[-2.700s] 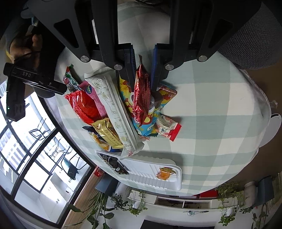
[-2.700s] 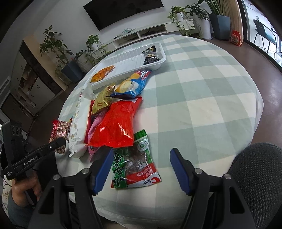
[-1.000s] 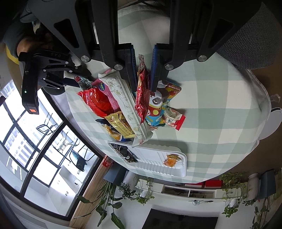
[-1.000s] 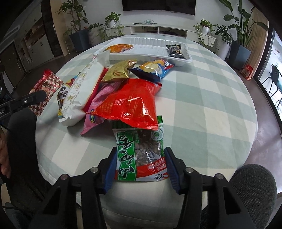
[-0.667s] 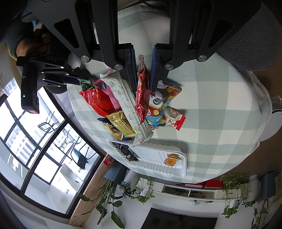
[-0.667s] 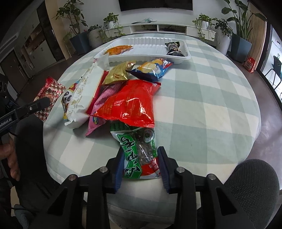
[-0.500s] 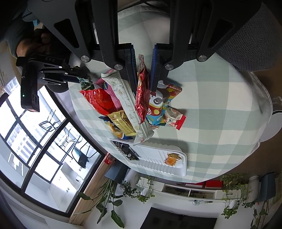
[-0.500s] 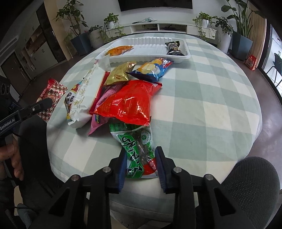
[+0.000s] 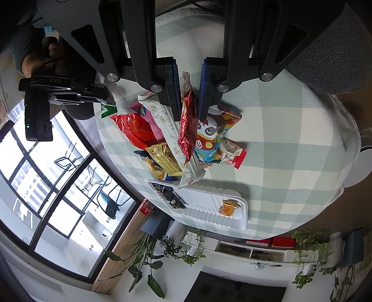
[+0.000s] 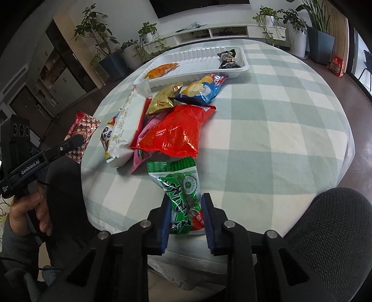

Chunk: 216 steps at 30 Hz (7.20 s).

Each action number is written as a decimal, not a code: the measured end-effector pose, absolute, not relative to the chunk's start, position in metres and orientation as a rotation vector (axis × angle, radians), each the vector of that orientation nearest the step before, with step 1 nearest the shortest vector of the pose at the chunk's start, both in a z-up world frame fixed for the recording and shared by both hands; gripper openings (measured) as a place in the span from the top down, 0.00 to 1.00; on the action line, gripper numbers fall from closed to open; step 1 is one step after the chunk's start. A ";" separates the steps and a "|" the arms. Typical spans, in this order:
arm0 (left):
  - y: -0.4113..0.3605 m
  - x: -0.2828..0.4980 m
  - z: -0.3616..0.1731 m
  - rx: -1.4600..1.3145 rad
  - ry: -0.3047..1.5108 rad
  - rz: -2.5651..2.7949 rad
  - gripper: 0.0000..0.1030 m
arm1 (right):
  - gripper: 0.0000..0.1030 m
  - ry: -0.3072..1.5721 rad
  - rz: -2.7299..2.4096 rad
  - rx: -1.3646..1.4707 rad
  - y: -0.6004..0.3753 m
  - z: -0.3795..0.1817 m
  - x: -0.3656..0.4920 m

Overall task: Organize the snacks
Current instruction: 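Carry both packets into the white tray and open both grippers, then move both tools back toward the remaining snack pile, then grasp the long white printed packet with the left gripper, then grasp the red chip bag with the right gripper while the left gripper holds the white packet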

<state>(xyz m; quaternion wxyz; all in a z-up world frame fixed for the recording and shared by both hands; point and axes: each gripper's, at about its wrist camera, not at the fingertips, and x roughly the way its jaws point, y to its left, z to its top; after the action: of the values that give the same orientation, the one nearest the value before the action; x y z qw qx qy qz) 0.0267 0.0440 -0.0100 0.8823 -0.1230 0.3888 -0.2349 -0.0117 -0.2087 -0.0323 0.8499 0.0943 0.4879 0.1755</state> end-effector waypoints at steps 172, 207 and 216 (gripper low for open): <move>-0.037 0.097 -0.036 -0.013 1.011 -0.552 0.87 | 0.17 0.831 0.339 0.367 -0.224 -0.037 0.012; 0.004 0.057 -0.016 -0.185 0.920 -0.609 0.88 | 0.16 1.103 0.363 0.337 -0.209 -0.050 0.087; 0.004 0.060 -0.020 -0.195 0.927 -0.616 0.88 | 0.35 1.103 0.392 0.206 -0.185 -0.054 0.089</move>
<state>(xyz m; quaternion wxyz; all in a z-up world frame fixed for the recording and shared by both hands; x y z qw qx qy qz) 0.0597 0.0037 -0.0204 0.8447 -0.0925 0.4391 -0.2919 0.0888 -0.1853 -0.0544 0.8286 0.0969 0.5195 0.1846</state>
